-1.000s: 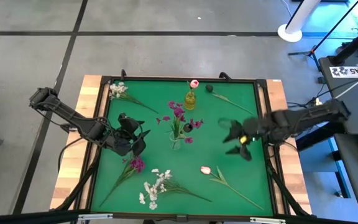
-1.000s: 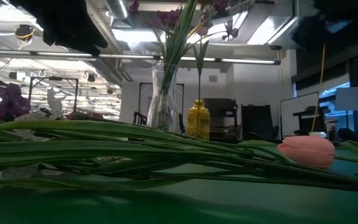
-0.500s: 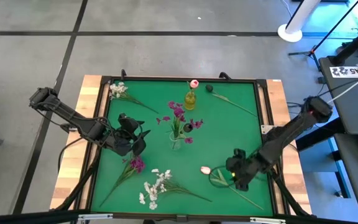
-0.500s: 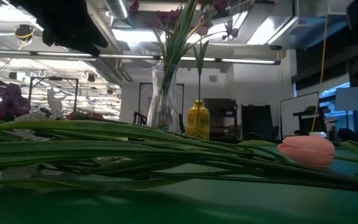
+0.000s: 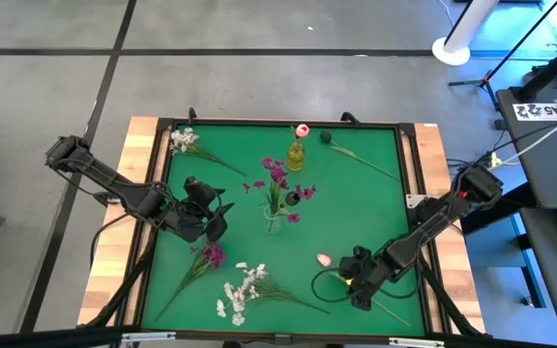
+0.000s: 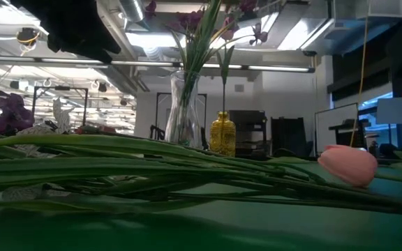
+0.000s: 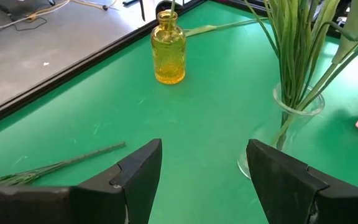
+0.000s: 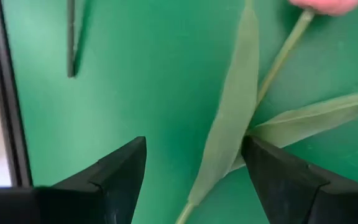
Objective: Sort flowers into vase by color
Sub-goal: Put the pink flower into the yellow vase
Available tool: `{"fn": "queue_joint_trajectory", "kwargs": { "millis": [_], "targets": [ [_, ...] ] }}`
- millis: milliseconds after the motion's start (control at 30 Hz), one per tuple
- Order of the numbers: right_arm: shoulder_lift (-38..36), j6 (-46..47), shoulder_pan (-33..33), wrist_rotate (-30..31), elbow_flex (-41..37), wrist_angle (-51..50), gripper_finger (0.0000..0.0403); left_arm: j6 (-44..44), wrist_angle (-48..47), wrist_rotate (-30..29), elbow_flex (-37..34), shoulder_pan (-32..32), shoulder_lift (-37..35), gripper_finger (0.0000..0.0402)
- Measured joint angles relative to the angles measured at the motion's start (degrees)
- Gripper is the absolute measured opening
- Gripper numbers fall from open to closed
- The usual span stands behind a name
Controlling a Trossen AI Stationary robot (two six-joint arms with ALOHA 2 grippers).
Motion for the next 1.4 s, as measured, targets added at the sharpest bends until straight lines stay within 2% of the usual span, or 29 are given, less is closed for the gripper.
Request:
{"fn": "queue_joint_trajectory", "kwargs": {
  "millis": [267, 500, 733, 900, 1033, 1400],
  "targets": [
    [2.2, 2.1, 0.0, 3.6, 0.2, -1.8, 0.0272, -0.4, 0.0, 0.4, 0.0, 0.0, 0.0, 0.0231],
    [2.3, 2.5, -0.1, 2.6, 0.6, -4.5, 0.0254, -1.5, 0.0, 0.4, 0.0, 0.0, 0.0, 0.0231],
    [2.9, -7.0, -0.2, -1.6, 8.4, -9.0, 0.0218, -1.5, 0.0, 0.4, 0.0, 0.0, 0.0, 0.0231],
    [2.7, -10.6, -0.2, 2.1, 15.5, -19.0, 0.022, -1.5, 0.0, 1.3, 0.0, -0.3, 0.0, 0.0231],
    [2.6, -10.3, -0.2, 4.6, 16.8, -21.5, 0.0226, -1.7, 0.0, 2.3, 0.0, -0.3, 0.0, 0.0231],
    [10.8, -7.0, -0.1, -2.2, 16.8, -18.8, 0.023, -1.7, 0.0, 2.4, 0.0, -0.3, 0.0, 0.0231]
  ]
}}
